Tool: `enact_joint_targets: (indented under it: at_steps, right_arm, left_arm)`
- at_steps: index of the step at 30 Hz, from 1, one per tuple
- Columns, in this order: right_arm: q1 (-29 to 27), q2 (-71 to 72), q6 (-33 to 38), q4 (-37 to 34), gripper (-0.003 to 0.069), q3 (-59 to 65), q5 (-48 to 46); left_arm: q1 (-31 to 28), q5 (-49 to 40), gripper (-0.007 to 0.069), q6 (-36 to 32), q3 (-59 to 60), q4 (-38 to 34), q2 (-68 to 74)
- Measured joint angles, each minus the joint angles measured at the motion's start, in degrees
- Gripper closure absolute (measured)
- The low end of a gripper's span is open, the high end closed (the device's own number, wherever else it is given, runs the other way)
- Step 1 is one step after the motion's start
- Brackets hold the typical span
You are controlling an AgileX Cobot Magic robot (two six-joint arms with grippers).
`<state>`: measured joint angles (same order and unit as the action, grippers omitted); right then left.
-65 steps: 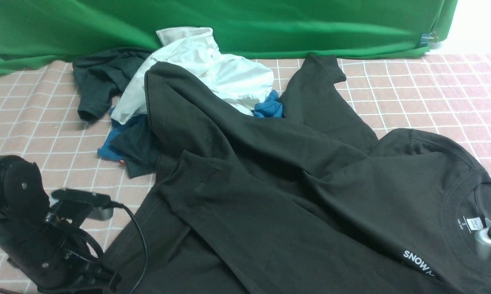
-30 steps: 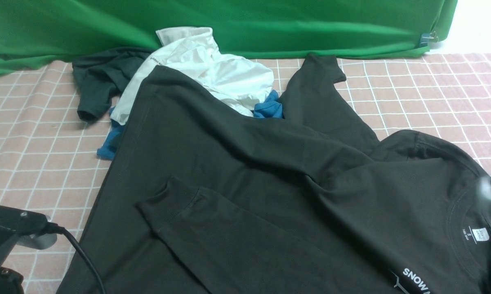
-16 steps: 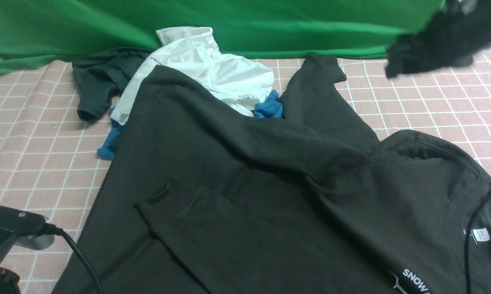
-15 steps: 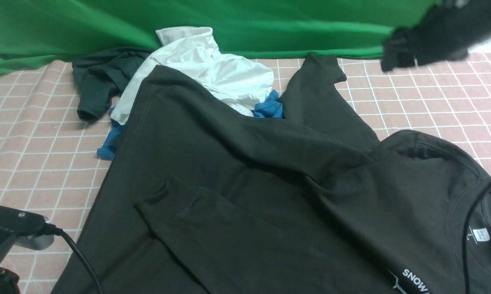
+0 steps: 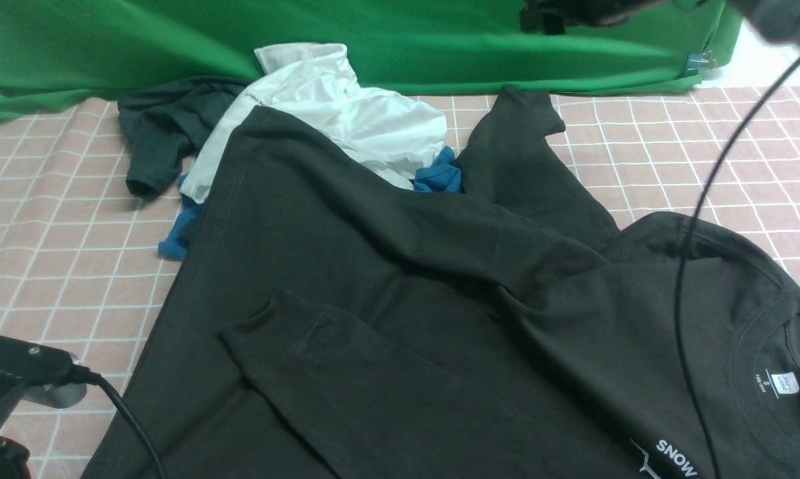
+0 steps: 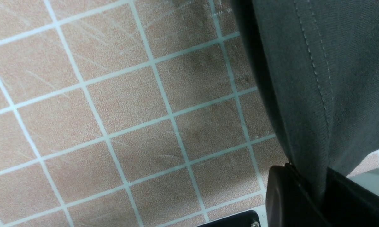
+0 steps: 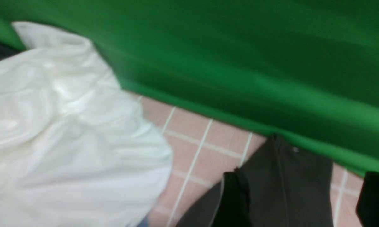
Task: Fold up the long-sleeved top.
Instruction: Use your right arm to clamp the cuff farthest to him
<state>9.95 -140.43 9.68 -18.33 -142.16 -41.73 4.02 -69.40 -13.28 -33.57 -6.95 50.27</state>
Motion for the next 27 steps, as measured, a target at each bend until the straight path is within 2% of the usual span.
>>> enact_joint_targets:
  at_steps: [5,17,27]
  right_arm:
    - [0.00,-7.20,0.00,-0.24,0.0130,-6.47,0.06]
    - [0.69,-13.52,0.44,-1.10,0.0130,-6.90,2.15]
    - [1.09,-15.47,0.41,-1.44,0.0130,-6.96,8.75]
  left_arm:
    - [0.00,0.00,0.0615,0.00,0.00,0.00,0.00]
    - [0.00,0.00,0.0615,0.00,0.00,0.17,0.00]
    - [0.00,0.00,0.0615,0.00,0.00,0.17,0.00]
